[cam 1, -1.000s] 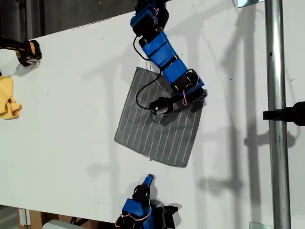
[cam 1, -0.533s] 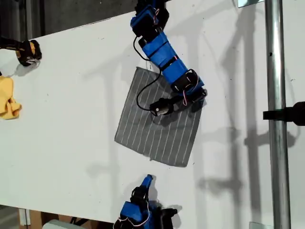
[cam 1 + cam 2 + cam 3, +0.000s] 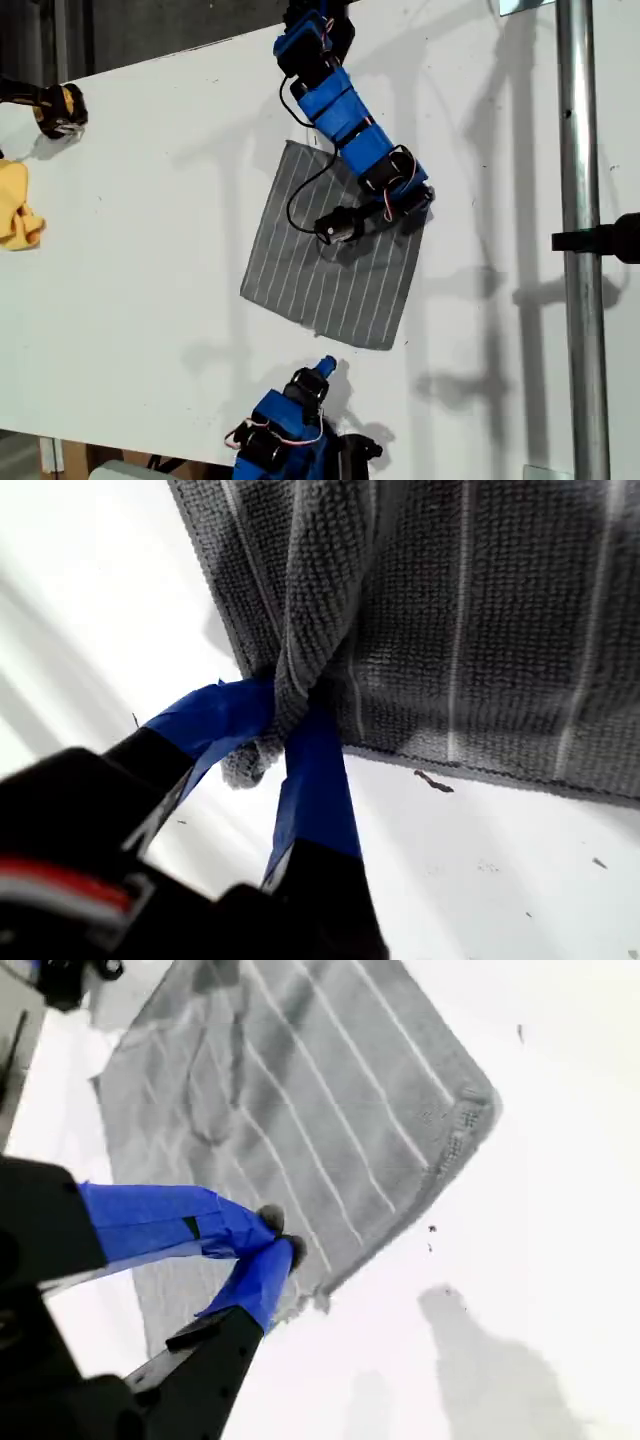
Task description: Grasp corners of a towel and fold twice.
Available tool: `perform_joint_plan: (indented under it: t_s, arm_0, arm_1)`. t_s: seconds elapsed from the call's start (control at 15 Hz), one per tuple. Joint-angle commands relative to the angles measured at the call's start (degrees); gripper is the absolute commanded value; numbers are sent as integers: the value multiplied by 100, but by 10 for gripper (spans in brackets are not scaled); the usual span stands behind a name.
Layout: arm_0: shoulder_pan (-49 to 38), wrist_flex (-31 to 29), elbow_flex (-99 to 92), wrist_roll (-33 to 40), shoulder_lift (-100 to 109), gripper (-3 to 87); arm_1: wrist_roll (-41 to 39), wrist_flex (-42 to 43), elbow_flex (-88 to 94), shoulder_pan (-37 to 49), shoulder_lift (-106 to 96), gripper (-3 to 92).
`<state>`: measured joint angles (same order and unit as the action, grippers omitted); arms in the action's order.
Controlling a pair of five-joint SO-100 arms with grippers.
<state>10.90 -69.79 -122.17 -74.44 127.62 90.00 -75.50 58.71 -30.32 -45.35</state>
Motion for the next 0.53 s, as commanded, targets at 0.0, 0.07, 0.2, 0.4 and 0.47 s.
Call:
perform_joint_plan:
  t_s: [0.0, 0.07, 0.2, 0.4, 0.47]
  arm_0:
    - [387, -26, 1362, 624, -1248, -10]
    - [457, -325, 1837, 694, -1846, -10]
    - [633, -615, 2725, 817, -2848, -10]
    - [976, -650, 3542, 940, -3647, -10]
    - [1020, -712, 3551, 870, -3674, -9]
  arm_1:
    - [-62, 70, -35, 114, -123, -2]
    - [-62, 70, -44, 114, -141, -2]
    - [-62, 70, -44, 114, -176, -2]
    - [-62, 70, -44, 88, -229, -2]
    - [-62, 70, -44, 88, -229, -2]
